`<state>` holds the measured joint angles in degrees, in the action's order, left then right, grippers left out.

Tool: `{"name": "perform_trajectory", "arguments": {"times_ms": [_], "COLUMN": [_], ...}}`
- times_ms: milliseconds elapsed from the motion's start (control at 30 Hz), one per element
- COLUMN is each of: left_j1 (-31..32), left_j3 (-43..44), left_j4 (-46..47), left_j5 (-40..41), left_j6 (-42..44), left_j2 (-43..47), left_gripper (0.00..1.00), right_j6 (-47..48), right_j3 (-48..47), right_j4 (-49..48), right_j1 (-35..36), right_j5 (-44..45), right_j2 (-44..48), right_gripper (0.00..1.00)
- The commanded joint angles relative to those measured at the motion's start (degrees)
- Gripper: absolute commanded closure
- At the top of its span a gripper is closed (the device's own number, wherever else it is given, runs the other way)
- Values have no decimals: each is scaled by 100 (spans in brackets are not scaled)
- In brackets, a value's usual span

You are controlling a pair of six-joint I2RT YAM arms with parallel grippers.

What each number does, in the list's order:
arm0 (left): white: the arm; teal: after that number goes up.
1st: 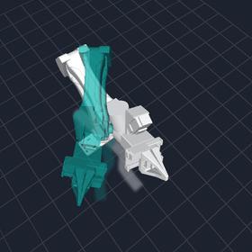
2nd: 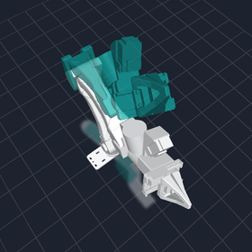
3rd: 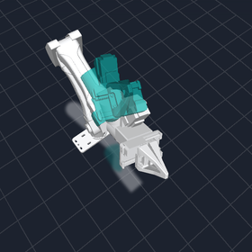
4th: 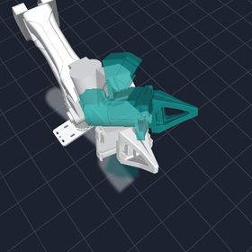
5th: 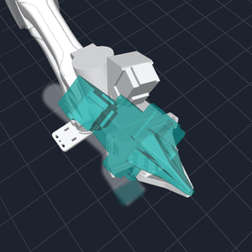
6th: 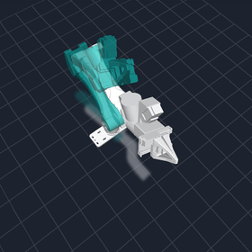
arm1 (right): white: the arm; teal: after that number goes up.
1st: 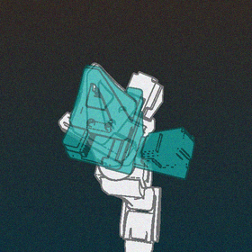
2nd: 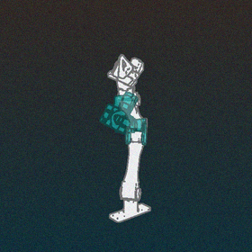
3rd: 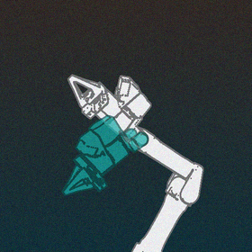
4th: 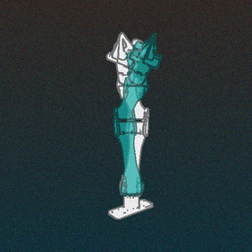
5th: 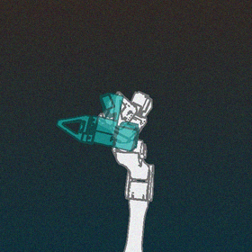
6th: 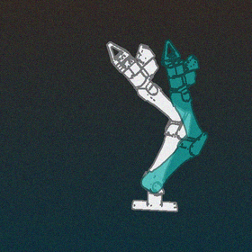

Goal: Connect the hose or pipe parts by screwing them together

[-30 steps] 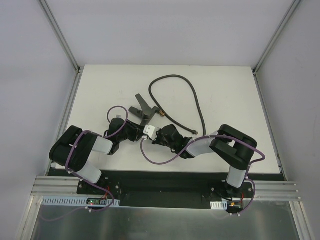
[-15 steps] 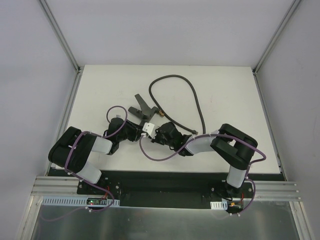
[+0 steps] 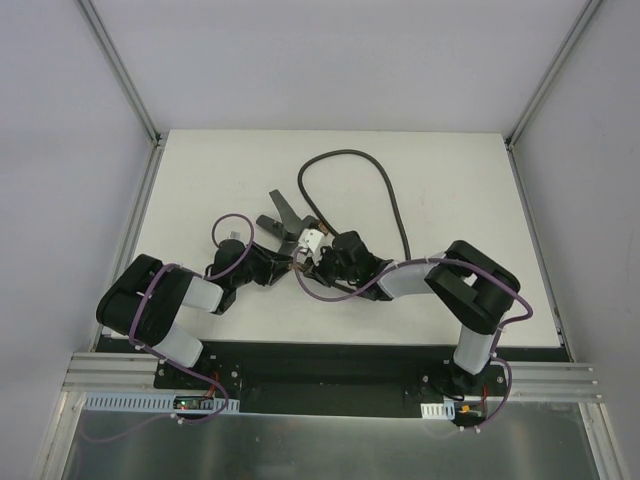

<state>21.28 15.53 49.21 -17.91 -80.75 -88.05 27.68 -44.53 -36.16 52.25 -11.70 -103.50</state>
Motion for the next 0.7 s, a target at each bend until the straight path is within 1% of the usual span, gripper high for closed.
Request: {"name": "perform_trajectory", "arguments": {"times_ms": [0, 167, 300, 333, 400, 500, 667], "left_j1": [149, 149, 149, 149, 149, 157, 157], "left_j3": [-59, -138, -190, -199, -226, -261, -322], "left_j4": [1081, 1600, 2074, 2362, 2575, 2638, 2515], "left_j5": [-969, -986, -1048, -1082, -1109, -1066, -960], "left_j6": [7, 51, 33, 16, -54, -55, 59], "left_j2": [139, 51, -98, -185, -256, -265, -248], "left_gripper": [100, 100, 100, 100, 100, 100, 100], "right_j6": [-781, -1457, -1695, -1739, -1967, -2196, -2898], "right_j3": [-249, -178, -240, -214, -196, -214, -231], "right_j4": [-1446, -1963, -2000, -2035, -2254, -2448, -2729], "right_j1": [-135, -329, -470, -479, -549, -611, -707], "right_j5": [-1018, -1369, -1615, -1616, -1651, -1660, -1449], "right_j2": [226, 129, 41, 15, -38, -135, -240], "right_gripper": [99, 99, 99, 99, 99, 99, 99]}}
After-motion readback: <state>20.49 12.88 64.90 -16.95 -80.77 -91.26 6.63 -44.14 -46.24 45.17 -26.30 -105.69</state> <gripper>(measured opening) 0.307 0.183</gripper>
